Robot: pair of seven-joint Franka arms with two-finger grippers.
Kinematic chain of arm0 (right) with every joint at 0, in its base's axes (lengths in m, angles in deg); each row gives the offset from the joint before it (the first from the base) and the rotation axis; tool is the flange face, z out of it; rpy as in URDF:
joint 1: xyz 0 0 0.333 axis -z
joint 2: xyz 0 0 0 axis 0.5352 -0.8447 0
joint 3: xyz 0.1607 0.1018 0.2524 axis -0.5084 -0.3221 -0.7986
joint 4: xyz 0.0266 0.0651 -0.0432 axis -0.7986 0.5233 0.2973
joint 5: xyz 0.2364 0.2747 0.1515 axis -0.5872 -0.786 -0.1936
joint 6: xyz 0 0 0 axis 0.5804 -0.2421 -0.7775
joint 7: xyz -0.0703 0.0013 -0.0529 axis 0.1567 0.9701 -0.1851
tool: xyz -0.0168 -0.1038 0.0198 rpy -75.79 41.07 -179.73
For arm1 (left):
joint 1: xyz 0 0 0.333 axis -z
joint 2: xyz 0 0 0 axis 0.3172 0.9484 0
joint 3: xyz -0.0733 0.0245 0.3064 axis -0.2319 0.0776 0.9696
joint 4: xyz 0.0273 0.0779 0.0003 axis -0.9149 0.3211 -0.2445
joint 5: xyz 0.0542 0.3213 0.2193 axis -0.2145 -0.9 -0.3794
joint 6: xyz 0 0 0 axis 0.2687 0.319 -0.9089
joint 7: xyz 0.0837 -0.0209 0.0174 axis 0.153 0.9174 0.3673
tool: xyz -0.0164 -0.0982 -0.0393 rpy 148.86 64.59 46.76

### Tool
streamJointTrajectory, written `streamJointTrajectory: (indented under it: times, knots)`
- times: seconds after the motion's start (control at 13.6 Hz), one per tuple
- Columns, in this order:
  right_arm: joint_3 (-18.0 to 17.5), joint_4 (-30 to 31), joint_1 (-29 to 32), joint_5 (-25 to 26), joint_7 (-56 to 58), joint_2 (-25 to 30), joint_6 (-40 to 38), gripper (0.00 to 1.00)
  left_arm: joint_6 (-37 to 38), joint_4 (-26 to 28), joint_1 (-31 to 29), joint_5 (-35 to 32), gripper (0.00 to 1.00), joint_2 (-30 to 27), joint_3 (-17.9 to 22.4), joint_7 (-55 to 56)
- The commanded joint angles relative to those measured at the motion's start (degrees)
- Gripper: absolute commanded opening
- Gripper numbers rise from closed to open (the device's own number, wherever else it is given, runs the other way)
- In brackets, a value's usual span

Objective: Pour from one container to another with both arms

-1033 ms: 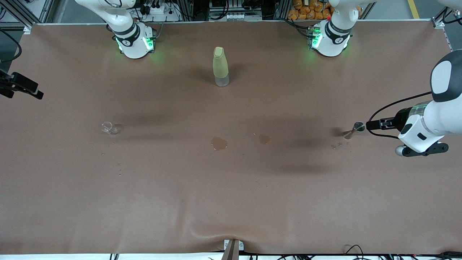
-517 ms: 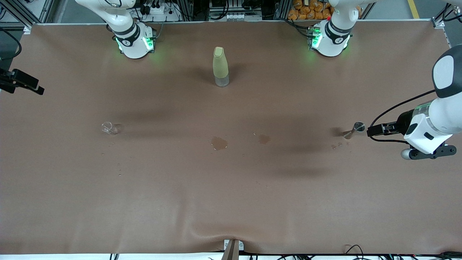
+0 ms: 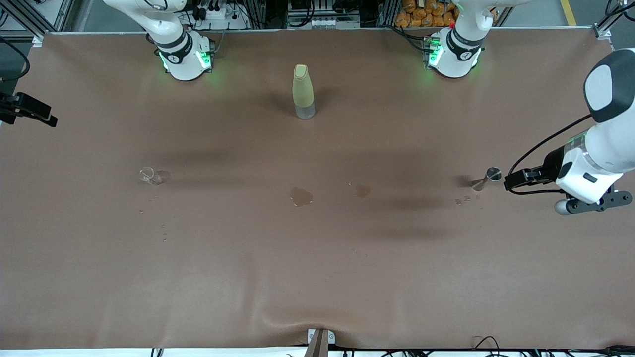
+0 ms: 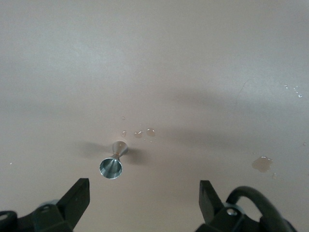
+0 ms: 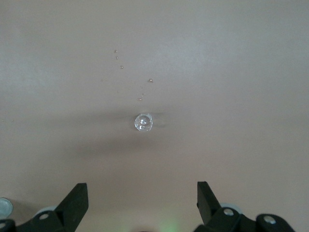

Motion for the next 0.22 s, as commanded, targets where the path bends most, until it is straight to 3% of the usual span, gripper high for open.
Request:
streamJointTrajectory:
  times: [0.0, 0.15]
  knots:
    - [-0.52, 1.33, 0.13, 0.57, 0.52, 0.98, 2.67, 1.0, -1.57, 2.29, 2.92, 0.77, 1.0, -2.22, 3.2, 0.34]
    - [-0.52, 1.34, 0.13, 0.57, 0.52, 0.89, 2.77, 1.0, -1.4, 2.2, 3.37, 0.86, 1.0, -2.22, 3.83, 0.34]
